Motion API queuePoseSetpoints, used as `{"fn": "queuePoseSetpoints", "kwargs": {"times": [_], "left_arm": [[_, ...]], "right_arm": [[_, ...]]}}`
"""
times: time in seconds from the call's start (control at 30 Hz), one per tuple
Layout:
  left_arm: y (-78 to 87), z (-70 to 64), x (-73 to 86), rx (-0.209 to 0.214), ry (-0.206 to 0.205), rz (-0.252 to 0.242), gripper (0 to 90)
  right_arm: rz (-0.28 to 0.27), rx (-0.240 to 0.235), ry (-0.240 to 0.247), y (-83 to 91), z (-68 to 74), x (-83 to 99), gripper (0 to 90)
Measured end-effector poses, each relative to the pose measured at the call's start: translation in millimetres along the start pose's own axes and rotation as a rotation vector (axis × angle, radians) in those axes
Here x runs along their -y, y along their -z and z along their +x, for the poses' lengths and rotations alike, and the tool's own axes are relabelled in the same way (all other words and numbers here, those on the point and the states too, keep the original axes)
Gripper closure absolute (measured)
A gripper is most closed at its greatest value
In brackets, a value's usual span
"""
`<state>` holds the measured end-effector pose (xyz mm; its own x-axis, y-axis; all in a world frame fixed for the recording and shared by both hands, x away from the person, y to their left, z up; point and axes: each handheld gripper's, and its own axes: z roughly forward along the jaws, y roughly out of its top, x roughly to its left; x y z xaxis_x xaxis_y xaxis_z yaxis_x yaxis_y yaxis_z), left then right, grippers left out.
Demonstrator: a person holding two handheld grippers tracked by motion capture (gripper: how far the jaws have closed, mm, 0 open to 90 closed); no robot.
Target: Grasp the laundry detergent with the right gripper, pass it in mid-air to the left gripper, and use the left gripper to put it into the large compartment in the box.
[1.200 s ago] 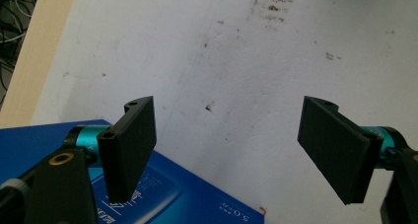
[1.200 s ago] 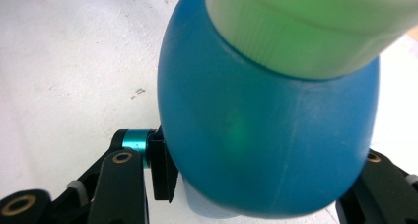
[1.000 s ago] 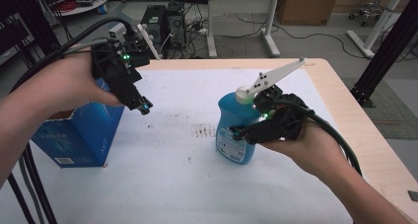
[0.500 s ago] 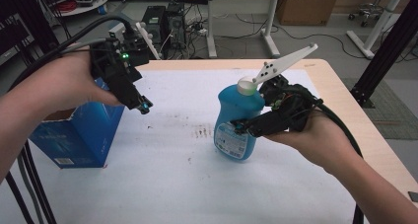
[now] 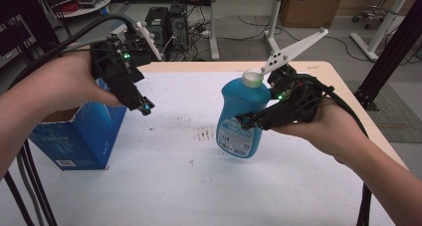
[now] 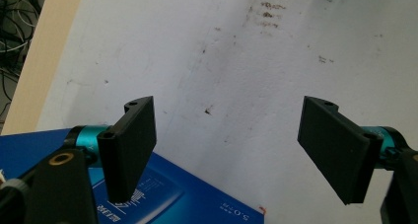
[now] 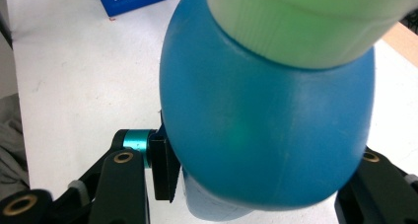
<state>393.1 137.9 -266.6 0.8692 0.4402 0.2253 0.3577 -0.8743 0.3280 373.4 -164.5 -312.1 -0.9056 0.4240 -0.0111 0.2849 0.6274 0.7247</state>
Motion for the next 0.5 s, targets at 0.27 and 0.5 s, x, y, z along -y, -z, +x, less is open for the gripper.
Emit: {"fn": "queuePoseSetpoints", "kwargs": {"times": [0.27, 0.5], "left_arm": [[6.5, -0.9, -4.0, 0.012, -0.02, -0.014, 22.8], [18.4, -0.4, -9.1, 0.025, -0.045, -0.033, 22.8]], "right_arm": [[-0.001, -0.041, 0.033, 6.5, -3.9, -8.9, 45.2], [-0.007, -0.107, 0.079, 12.6, -12.6, -23.1, 45.2]]}}
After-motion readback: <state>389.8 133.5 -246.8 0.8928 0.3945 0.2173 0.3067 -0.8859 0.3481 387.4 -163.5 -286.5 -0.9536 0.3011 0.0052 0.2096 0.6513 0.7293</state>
